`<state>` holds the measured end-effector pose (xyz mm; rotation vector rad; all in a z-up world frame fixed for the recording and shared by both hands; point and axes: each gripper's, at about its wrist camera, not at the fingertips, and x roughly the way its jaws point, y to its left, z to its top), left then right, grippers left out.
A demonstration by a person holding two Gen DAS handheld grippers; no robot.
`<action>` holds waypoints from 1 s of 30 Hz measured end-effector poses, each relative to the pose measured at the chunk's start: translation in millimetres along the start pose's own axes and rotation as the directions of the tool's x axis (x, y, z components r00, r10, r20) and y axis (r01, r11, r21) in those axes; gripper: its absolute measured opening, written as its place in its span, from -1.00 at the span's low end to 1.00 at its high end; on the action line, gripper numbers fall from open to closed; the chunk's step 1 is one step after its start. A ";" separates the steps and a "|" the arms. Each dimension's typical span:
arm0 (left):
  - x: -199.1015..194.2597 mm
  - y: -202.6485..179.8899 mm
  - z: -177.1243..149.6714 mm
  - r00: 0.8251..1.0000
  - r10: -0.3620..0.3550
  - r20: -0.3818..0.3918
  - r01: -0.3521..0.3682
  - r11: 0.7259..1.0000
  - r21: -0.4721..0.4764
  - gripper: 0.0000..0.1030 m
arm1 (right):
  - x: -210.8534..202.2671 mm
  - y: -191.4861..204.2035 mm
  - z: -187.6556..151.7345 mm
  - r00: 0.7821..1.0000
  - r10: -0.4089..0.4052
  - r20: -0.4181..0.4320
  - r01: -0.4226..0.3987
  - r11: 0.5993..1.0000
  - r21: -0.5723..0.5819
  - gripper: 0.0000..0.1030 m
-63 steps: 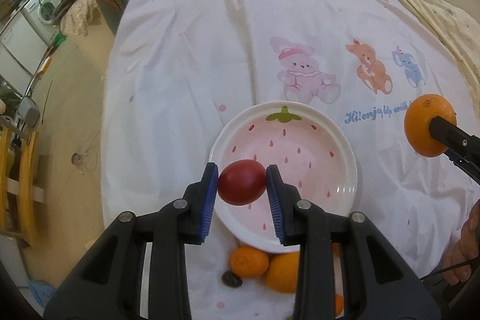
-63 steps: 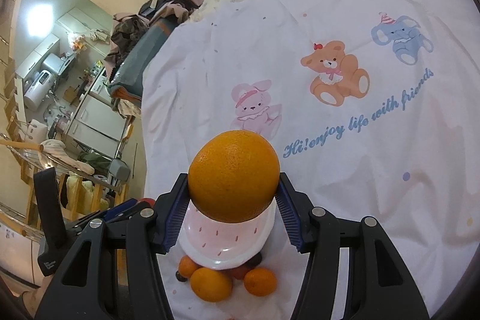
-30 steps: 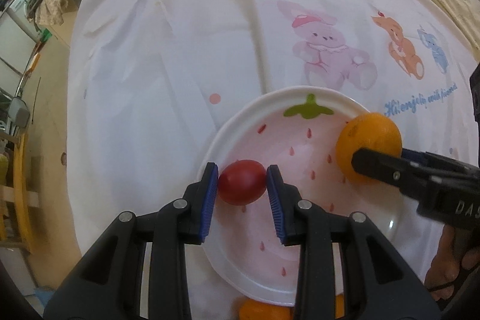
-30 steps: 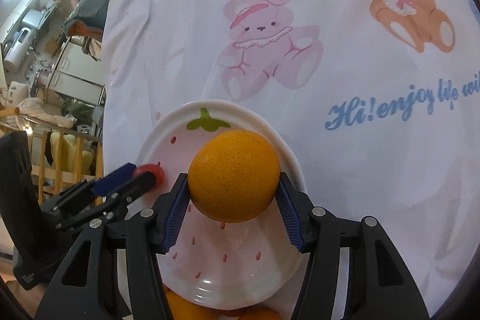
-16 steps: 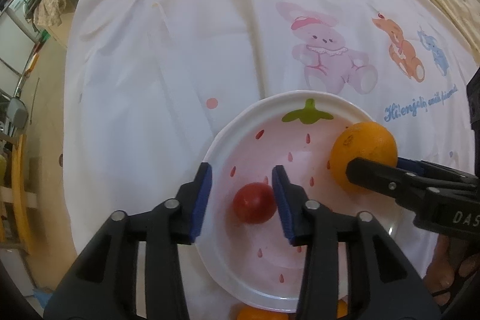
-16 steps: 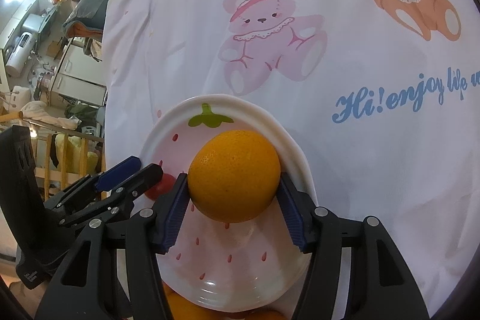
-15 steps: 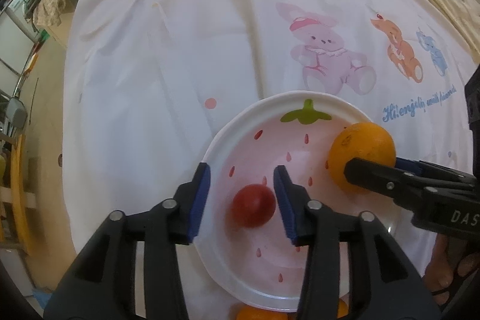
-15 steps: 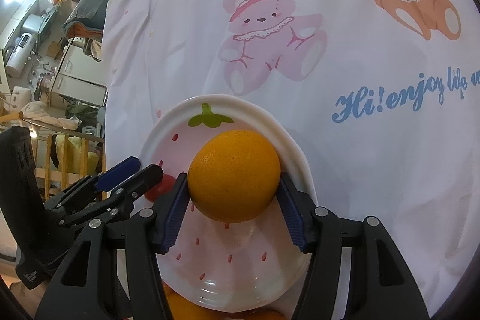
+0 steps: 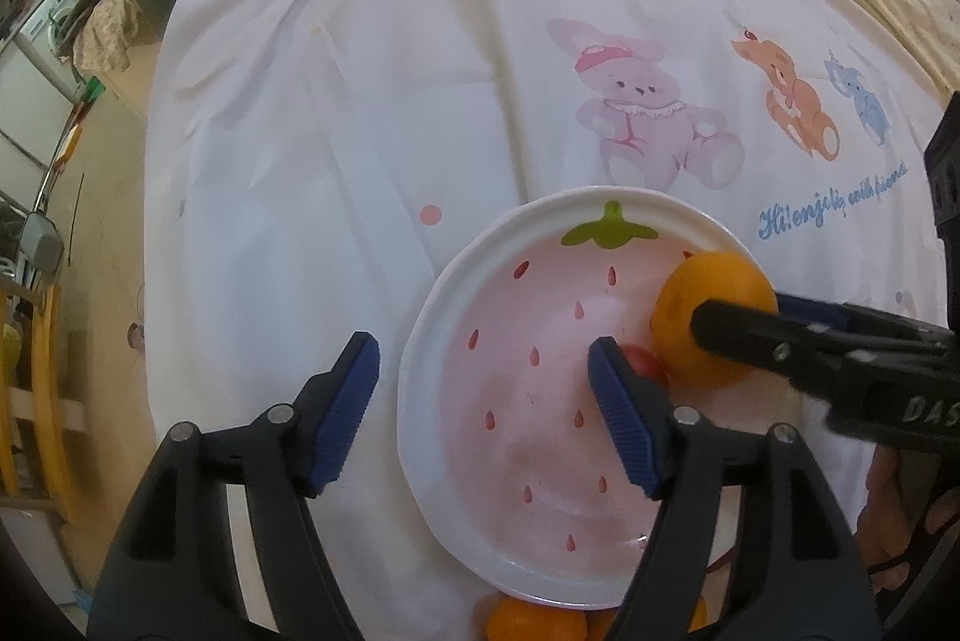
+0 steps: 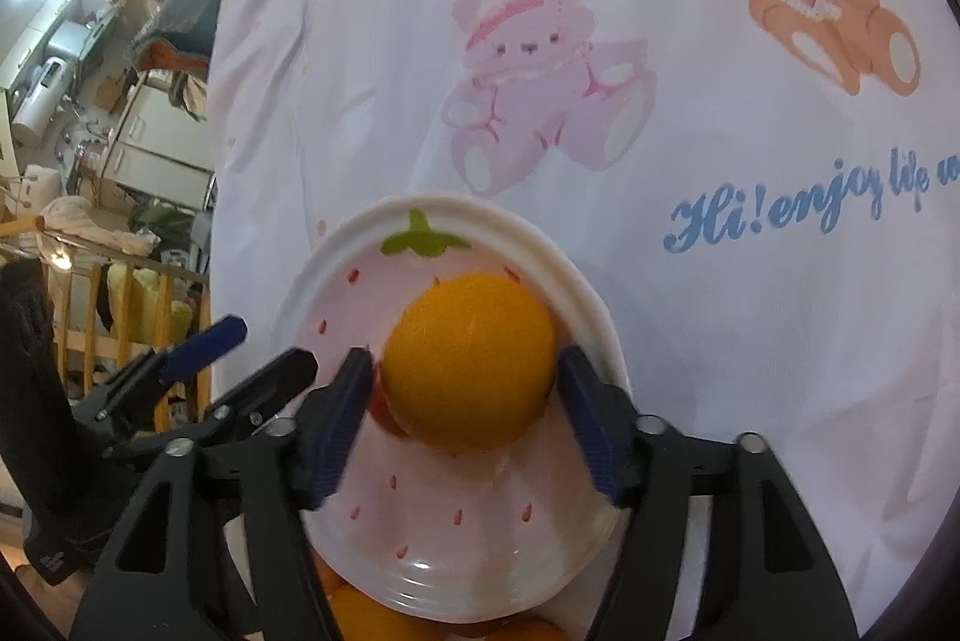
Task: Organize fruits
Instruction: 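Lower the orange onto the plate and open the right gripper while the left releases the tomato, then withdraw both open grippers from the plate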
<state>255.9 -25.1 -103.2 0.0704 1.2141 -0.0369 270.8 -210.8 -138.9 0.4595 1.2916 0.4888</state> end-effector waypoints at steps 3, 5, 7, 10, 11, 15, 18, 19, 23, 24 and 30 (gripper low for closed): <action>-3.3 2.1 -0.8 1.000 -0.005 0.002 0.005 1.000 -0.011 0.34 | -7.1 1.2 4.1 1.000 -0.001 0.027 0.001 1.000 -0.004 0.48; -5.9 3.5 -1.8 1.000 -0.006 0.003 0.006 1.000 -0.015 0.34 | -11.3 -0.7 5.8 0.999 0.009 0.036 -0.009 1.000 0.006 0.48; -9.2 4.5 -2.0 1.000 -0.006 0.006 0.006 1.000 -0.024 0.34 | -16.8 -1.6 7.2 0.999 0.011 0.050 -0.012 1.000 0.012 0.48; -18.8 9.0 -4.1 1.000 -0.016 0.017 0.017 0.999 -0.048 0.34 | -26.2 -1.6 8.4 0.997 0.016 0.071 -0.018 1.000 0.018 0.48; -23.4 10.5 -5.4 1.000 -0.017 0.022 0.018 0.998 -0.057 0.34 | -30.1 -1.0 8.5 0.997 0.018 0.079 -0.020 1.000 0.019 0.48; -43.2 16.2 -8.2 0.999 -0.017 0.048 0.021 0.996 -0.087 0.34 | -50.9 6.4 2.3 0.993 0.021 0.113 -0.021 1.000 0.000 0.53; -61.4 18.8 -13.9 0.996 -0.016 0.083 0.024 0.994 -0.102 0.34 | -69.6 15.6 -4.7 0.990 0.014 0.143 -0.011 1.000 -0.021 0.67; -67.0 19.0 -16.6 0.996 -0.016 0.092 0.025 0.994 -0.106 0.34 | -77.4 18.7 -7.9 0.987 0.013 0.158 -0.008 0.999 -0.032 0.69; -86.3 17.7 -26.8 0.993 -0.027 0.114 0.039 0.994 -0.106 0.34 | -101.2 28.7 -20.2 0.982 0.013 0.190 -0.002 0.998 -0.059 0.70; -92.2 16.6 -29.5 0.992 -0.023 0.126 0.036 0.994 -0.101 0.34 | -104.2 29.9 -22.3 0.981 0.009 0.194 0.002 0.998 -0.058 0.70; -117.6 15.7 -44.4 0.983 -0.033 0.179 0.052 0.994 -0.100 0.34 | -125.1 43.6 -48.7 0.978 0.012 0.210 0.002 0.998 -0.069 0.70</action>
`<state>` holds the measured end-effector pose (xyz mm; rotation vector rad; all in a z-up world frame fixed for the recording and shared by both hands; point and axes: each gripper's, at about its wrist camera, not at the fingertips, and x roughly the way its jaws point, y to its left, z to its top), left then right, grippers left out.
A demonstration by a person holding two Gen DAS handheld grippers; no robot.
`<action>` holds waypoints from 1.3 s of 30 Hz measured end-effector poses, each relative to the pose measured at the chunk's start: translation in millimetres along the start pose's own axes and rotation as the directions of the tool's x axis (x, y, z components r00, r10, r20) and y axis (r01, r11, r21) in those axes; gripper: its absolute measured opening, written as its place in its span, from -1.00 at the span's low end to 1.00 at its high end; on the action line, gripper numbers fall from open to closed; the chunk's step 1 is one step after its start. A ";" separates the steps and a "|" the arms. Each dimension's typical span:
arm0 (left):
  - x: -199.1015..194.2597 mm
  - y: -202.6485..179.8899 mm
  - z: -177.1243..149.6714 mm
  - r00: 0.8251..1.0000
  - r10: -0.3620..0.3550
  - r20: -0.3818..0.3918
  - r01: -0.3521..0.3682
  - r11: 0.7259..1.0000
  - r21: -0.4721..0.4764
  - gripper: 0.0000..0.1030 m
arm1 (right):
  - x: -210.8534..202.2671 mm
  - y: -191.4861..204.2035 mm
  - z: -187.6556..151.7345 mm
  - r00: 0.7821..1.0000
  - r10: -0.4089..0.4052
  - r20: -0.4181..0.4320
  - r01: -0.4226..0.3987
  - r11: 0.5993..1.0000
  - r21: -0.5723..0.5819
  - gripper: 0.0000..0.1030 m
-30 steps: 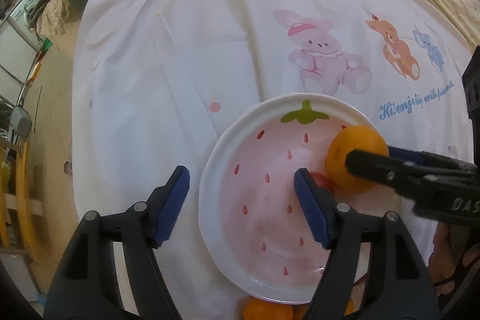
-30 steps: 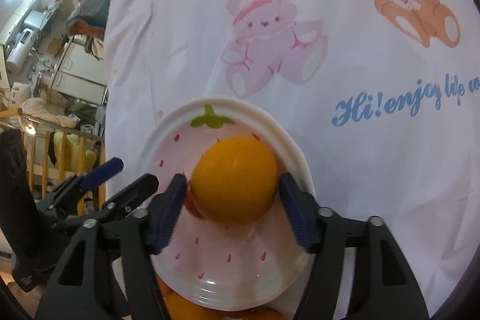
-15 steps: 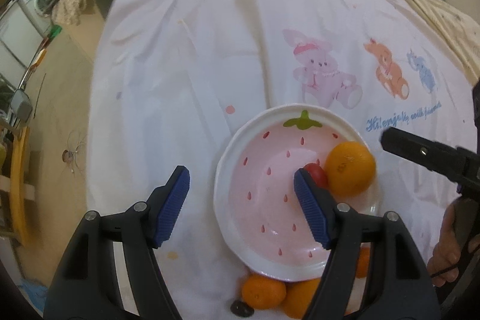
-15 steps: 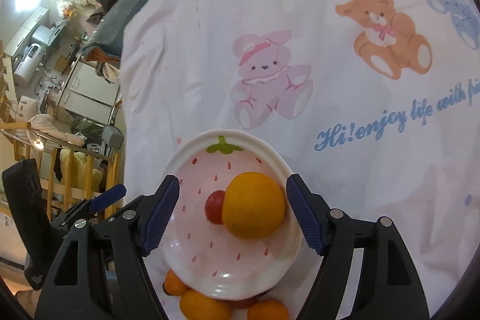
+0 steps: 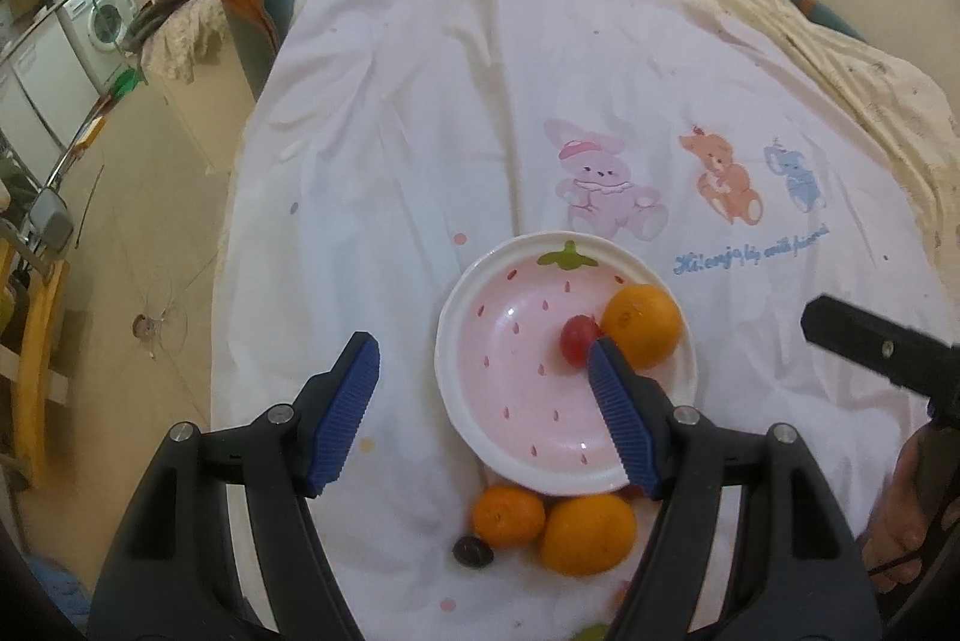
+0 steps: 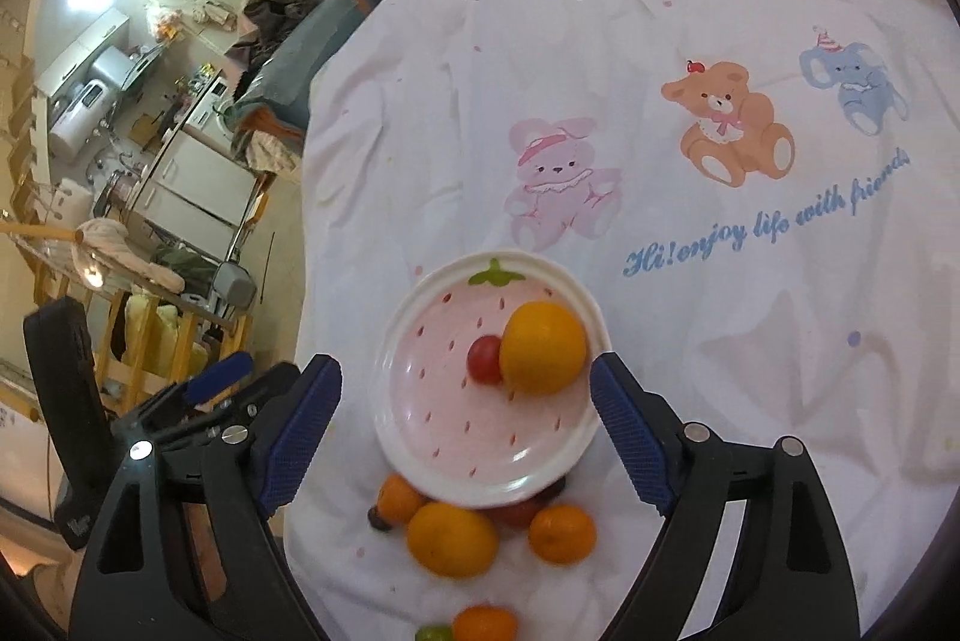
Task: Organize fruits
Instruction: 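Withdraw both open grippers from the plate, then grasp the dark purple plum with the left gripper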
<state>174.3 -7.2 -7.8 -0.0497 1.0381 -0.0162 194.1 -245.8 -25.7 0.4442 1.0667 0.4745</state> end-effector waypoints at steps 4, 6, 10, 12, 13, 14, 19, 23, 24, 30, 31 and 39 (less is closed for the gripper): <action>-13.2 3.8 -16.3 1.000 -0.002 -0.003 0.002 1.000 -0.007 0.34 | -16.3 5.2 -19.1 1.000 -0.007 0.000 0.007 1.000 -0.013 0.70; -17.0 5.4 -24.8 1.000 0.004 -0.009 -0.005 1.000 -0.008 0.34 | -22.8 3.8 -29.1 1.000 -0.010 -0.003 0.010 1.000 -0.006 0.70; -19.4 10.6 -42.9 0.999 -0.002 -0.034 0.000 0.999 -0.036 0.34 | -33.4 -3.6 -48.1 1.000 -0.016 -0.010 0.016 0.999 0.028 0.70; -17.4 14.0 -50.9 0.998 -0.008 -0.054 0.005 0.998 -0.056 0.34 | -36.6 -7.7 -55.9 1.000 -0.025 -0.011 0.025 0.999 0.040 0.70; -17.0 15.5 -53.4 0.998 -0.008 -0.060 0.004 0.998 -0.063 0.34 | -37.8 -10.9 -60.1 0.999 -0.032 -0.012 0.033 0.998 0.050 0.70; -14.7 18.1 -57.4 0.997 -0.012 -0.070 0.007 0.997 -0.075 0.34 | -39.1 -14.6 -64.1 0.999 -0.034 -0.011 0.035 0.997 0.064 0.70; -0.9 34.9 -73.0 0.991 0.005 -0.133 -0.022 0.992 -0.125 0.34 | -38.3 -35.8 -78.2 0.999 -0.041 -0.020 0.043 0.989 0.142 0.70; 24.0 41.0 -85.6 0.970 0.012 -0.245 -0.047 0.989 -0.137 0.34 | -33.7 -48.2 -77.8 0.997 -0.063 -0.032 0.068 0.980 0.188 0.70; 29.6 41.1 -88.9 0.964 -0.002 -0.268 -0.038 0.989 -0.144 0.34 | -32.3 -50.2 -77.9 0.997 -0.068 -0.036 0.074 0.978 0.196 0.70; 48.2 22.4 -101.9 0.943 -0.034 -0.332 0.009 0.997 -0.078 0.13 | -24.4 -50.4 -76.6 0.996 -0.070 -0.054 0.079 0.975 0.209 0.70; 50.4 15.9 -104.5 0.939 -0.031 -0.343 0.015 0.999 -0.050 0.12 | -24.0 -48.6 -76.1 0.996 -0.072 -0.054 0.082 0.977 0.199 0.70; 74.9 -13.5 -114.2 0.916 0.063 -0.397 -0.007 0.990 0.141 -0.05 | -19.7 -47.7 -77.3 0.995 -0.070 -0.073 0.083 0.979 0.187 0.70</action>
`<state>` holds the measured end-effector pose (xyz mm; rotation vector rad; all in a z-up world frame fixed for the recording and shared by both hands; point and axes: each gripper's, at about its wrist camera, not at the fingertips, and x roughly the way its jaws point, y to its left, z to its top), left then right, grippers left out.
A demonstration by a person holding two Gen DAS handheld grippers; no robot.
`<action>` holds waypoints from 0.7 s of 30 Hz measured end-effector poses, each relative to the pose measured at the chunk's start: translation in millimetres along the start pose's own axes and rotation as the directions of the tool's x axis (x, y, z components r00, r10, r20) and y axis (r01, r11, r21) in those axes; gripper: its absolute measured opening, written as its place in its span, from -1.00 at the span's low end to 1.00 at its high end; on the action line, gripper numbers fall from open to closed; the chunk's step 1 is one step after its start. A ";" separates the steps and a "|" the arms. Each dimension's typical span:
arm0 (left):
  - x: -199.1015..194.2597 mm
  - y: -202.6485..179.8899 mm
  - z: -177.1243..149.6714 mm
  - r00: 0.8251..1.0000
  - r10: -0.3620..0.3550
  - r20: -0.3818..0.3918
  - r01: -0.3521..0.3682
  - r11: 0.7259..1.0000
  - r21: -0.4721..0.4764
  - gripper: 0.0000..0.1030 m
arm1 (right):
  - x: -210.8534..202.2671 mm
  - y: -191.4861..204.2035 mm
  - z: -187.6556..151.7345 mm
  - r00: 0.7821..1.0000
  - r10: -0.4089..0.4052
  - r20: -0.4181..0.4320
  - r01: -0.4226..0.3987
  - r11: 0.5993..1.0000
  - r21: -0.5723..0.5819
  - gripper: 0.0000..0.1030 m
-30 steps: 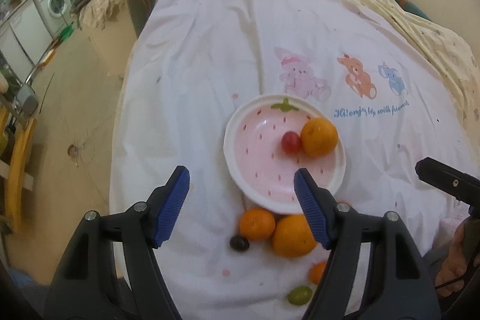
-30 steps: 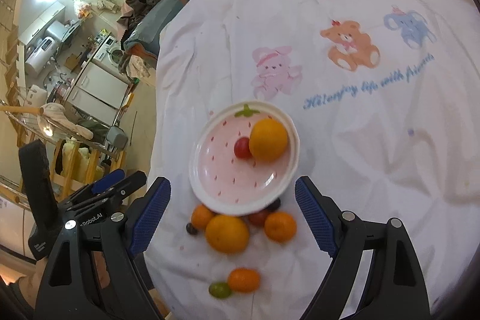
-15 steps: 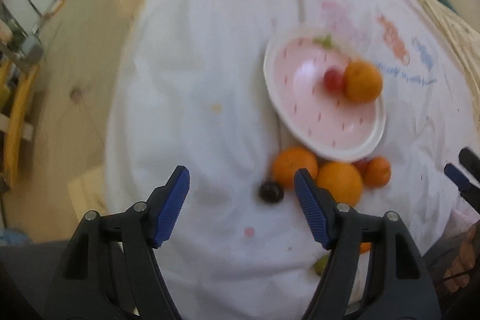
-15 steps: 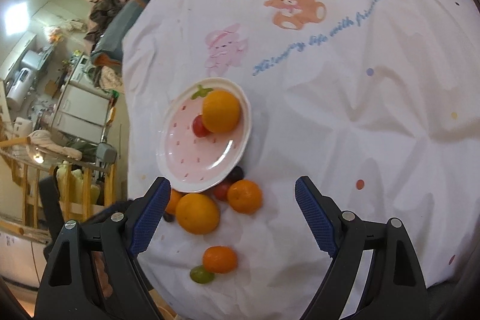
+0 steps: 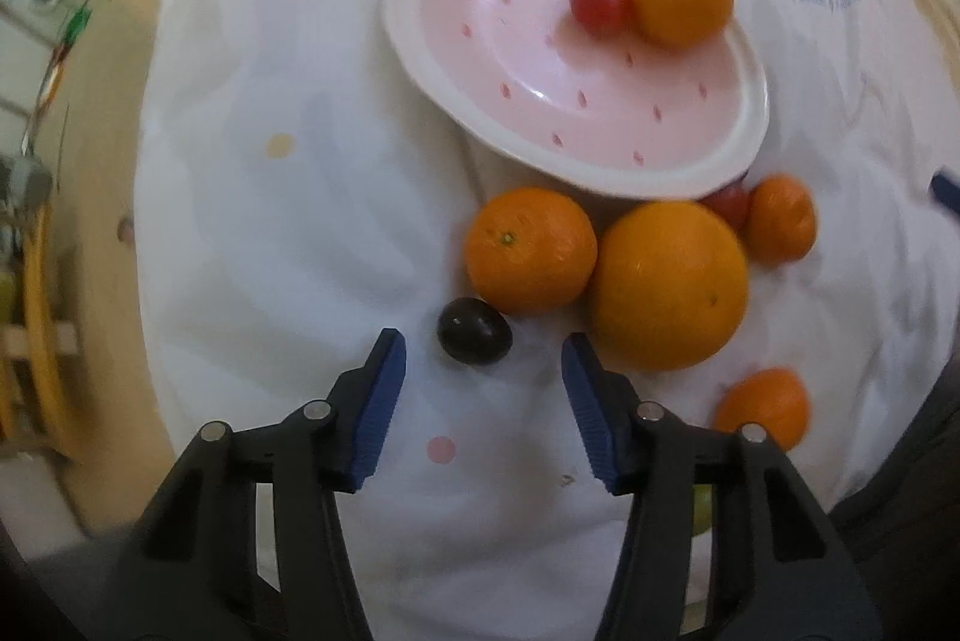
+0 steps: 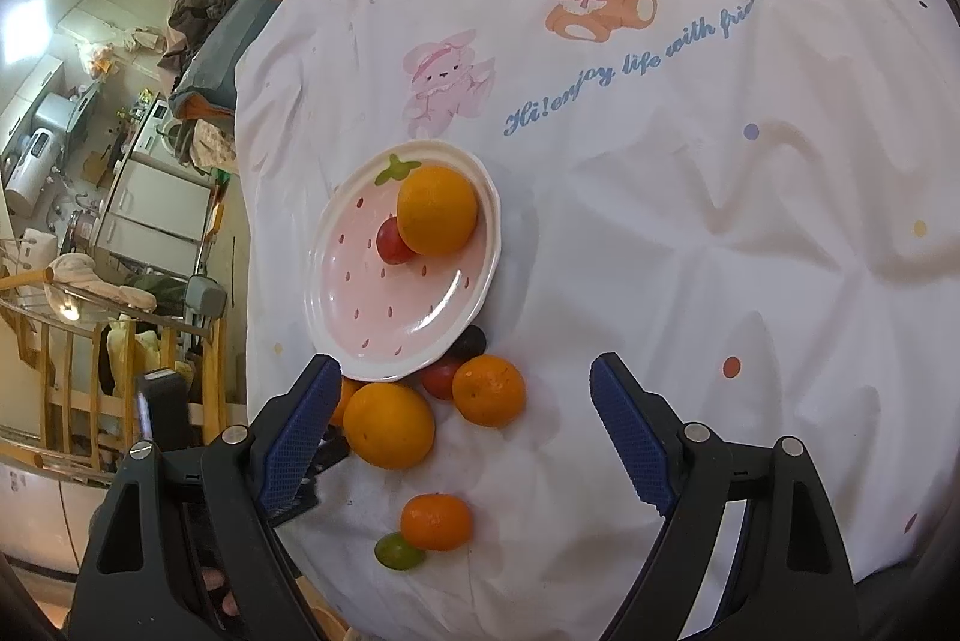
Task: Organize fruits
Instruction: 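Grasp the dark purple plum with the left gripper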
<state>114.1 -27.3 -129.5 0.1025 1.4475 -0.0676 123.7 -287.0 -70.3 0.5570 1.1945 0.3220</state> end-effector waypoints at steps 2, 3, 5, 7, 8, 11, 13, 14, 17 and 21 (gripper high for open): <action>2.6 -6.7 0.8 0.999 0.039 0.006 -0.039 0.998 0.045 -0.22 | 0.8 1.2 0.1 1.000 -0.002 -0.001 0.002 1.000 -0.007 0.70; 3.0 -8.5 1.2 0.999 0.046 0.008 -0.047 0.997 0.056 -0.34 | 0.9 2.0 0.1 1.000 -0.005 0.000 0.005 1.000 -0.011 0.70; 3.9 -10.5 1.6 0.999 0.048 0.005 -0.048 0.996 0.070 -0.44 | 1.0 3.3 -0.4 1.000 -0.007 -0.001 0.007 1.000 -0.017 0.70; 4.3 -10.4 2.1 0.999 0.052 0.003 -0.052 0.996 0.070 -0.58 | 1.3 4.0 -1.0 1.000 -0.009 -0.003 0.008 1.000 -0.022 0.70; 3.9 -9.7 2.1 0.999 0.046 0.001 -0.046 0.997 0.066 -0.58 | 1.3 4.3 -0.9 1.000 -0.010 -0.004 0.010 1.000 -0.023 0.70; 0.8 -8.6 0.9 0.999 0.034 0.001 -0.034 0.998 0.062 -0.59 | 2.6 3.2 0.1 1.000 -0.017 -0.007 0.017 1.000 -0.021 0.70; -0.8 -5.9 3.3 1.000 0.030 -0.002 -0.029 0.998 0.057 -0.60 | 3.1 2.0 0.5 1.000 -0.020 -0.007 0.020 1.000 -0.015 0.70; -3.1 -3.4 2.9 1.000 0.024 -0.002 -0.024 0.999 0.049 -0.60 | 2.8 1.7 0.4 1.000 -0.020 -0.006 0.020 1.000 -0.014 0.70; -13.3 4.8 -0.4 1.000 0.016 0.005 -0.016 1.000 0.026 -0.60 | 1.8 1.4 -0.2 1.000 -0.024 -0.002 0.024 1.000 -0.018 0.70; -33.3 12.7 -9.7 0.999 -0.017 0.035 0.017 1.000 0.000 -0.60 | 3.1 1.2 -1.6 0.999 -0.035 -0.007 0.035 0.999 -0.020 0.70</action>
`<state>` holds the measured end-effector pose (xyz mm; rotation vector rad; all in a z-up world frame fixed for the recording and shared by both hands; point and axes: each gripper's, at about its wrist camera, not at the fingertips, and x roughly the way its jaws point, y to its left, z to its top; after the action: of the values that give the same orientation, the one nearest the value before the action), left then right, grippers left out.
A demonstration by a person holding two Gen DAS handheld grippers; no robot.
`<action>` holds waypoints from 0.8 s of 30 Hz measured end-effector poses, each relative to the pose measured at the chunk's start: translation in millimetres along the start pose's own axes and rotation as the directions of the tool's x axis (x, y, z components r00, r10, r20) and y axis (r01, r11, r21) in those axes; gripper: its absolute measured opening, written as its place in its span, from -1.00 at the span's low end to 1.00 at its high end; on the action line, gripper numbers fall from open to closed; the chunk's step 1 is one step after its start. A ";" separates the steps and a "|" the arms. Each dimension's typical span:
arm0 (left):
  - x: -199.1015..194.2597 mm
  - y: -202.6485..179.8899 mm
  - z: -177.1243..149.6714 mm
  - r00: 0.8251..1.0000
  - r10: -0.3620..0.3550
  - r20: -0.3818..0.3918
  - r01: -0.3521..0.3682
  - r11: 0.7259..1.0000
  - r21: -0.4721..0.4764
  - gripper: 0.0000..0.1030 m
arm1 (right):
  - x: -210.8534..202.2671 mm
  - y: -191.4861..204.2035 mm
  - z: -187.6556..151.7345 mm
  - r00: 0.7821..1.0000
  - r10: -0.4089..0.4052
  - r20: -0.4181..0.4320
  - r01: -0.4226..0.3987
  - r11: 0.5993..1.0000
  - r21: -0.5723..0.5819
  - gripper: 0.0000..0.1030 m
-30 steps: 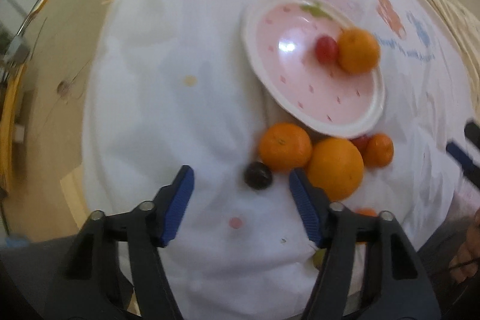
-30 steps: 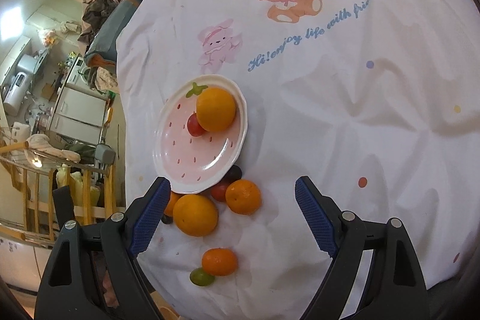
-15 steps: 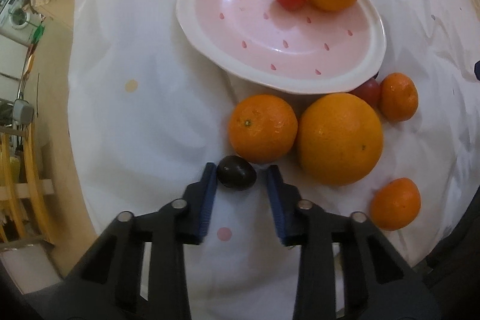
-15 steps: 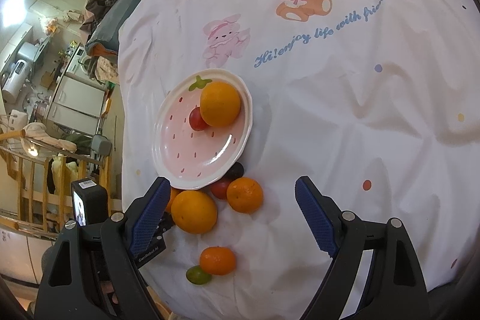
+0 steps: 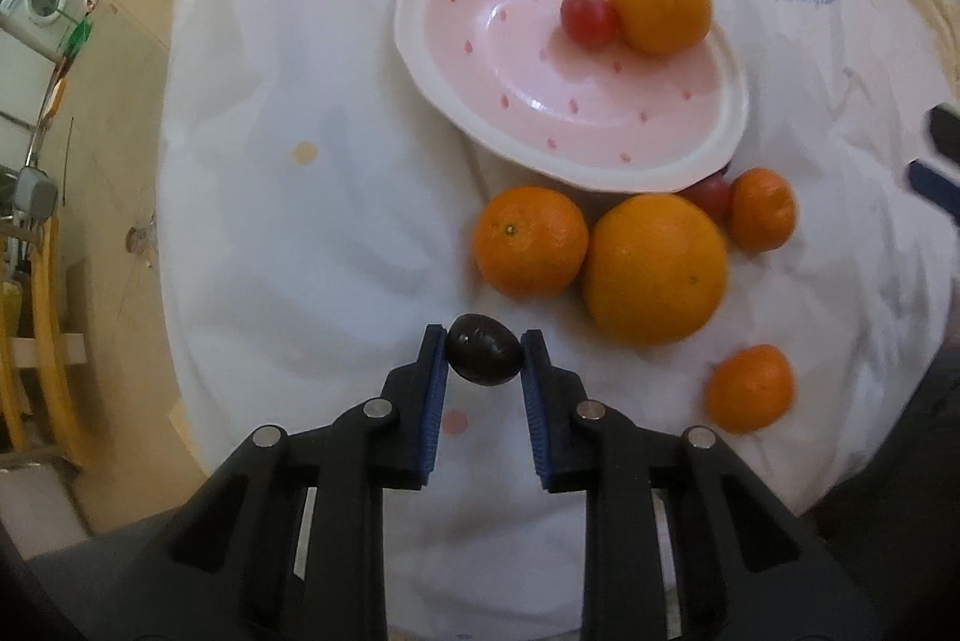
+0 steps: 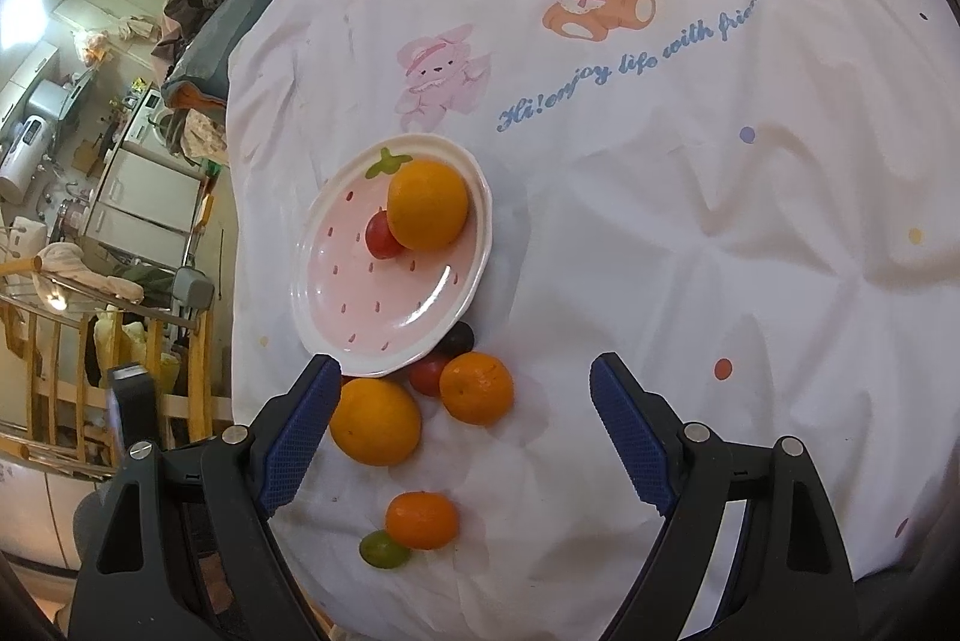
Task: Organize fruits
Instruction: 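Grasp the dark purple plum with the left gripper, then grasp a small tangerine with the right gripper while the left holds the plum raised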
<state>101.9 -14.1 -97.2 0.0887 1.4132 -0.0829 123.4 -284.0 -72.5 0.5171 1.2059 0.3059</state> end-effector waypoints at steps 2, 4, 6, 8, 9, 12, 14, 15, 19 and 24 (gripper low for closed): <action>-16.1 3.2 -1.2 0.998 0.002 0.057 -0.002 1.000 -0.013 -0.60 | 3.0 0.2 -0.4 1.000 -0.012 -0.009 0.012 1.000 -0.005 0.70; -27.2 9.2 0.1 0.996 -0.019 0.092 0.022 0.999 -0.038 -0.60 | 8.8 2.0 -1.3 0.999 -0.041 -0.024 0.040 0.999 -0.020 0.70; -33.1 14.0 1.1 0.992 -0.025 0.122 0.032 0.998 -0.061 -0.60 | 15.6 4.7 -2.5 0.997 -0.068 -0.041 0.066 0.997 -0.040 0.70; -37.8 18.1 1.8 0.991 -0.039 0.132 0.051 0.995 -0.088 -0.60 | 25.9 8.3 -3.5 0.993 -0.099 -0.068 0.094 0.993 -0.073 0.70; -36.5 18.2 3.4 0.990 -0.046 0.133 0.059 0.994 -0.096 -0.60 | 30.8 10.1 -4.0 0.990 -0.110 -0.084 0.102 0.991 -0.087 0.70; -37.9 18.5 5.3 0.988 -0.061 0.140 0.076 0.992 -0.102 -0.60 | 48.1 15.9 -5.3 0.979 -0.157 -0.126 0.139 0.980 -0.145 0.70; -39.9 14.4 6.2 0.987 -0.065 0.146 0.080 0.992 -0.099 -0.60 | 58.0 18.2 -6.2 0.971 -0.186 -0.148 0.159 0.971 -0.176 0.70; -38.8 11.5 7.1 0.987 -0.066 0.147 0.081 0.992 -0.098 -0.60 | 62.0 18.9 -6.6 0.968 -0.195 -0.159 0.164 0.968 -0.187 0.70; -38.4 8.8 8.5 0.986 -0.073 0.148 0.088 0.991 -0.097 -0.59 | 77.2 18.0 -6.3 0.957 -0.217 -0.192 0.179 0.964 -0.198 0.70; -38.7 7.8 10.8 0.985 -0.081 0.152 0.097 0.991 -0.097 -0.59 | 83.5 25.0 -9.4 0.952 -0.233 -0.200 0.183 0.953 -0.241 0.52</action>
<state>107.3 -7.4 -57.3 -0.0663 1.2709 -0.0879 143.7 -220.1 -128.8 0.1612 1.4163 0.3181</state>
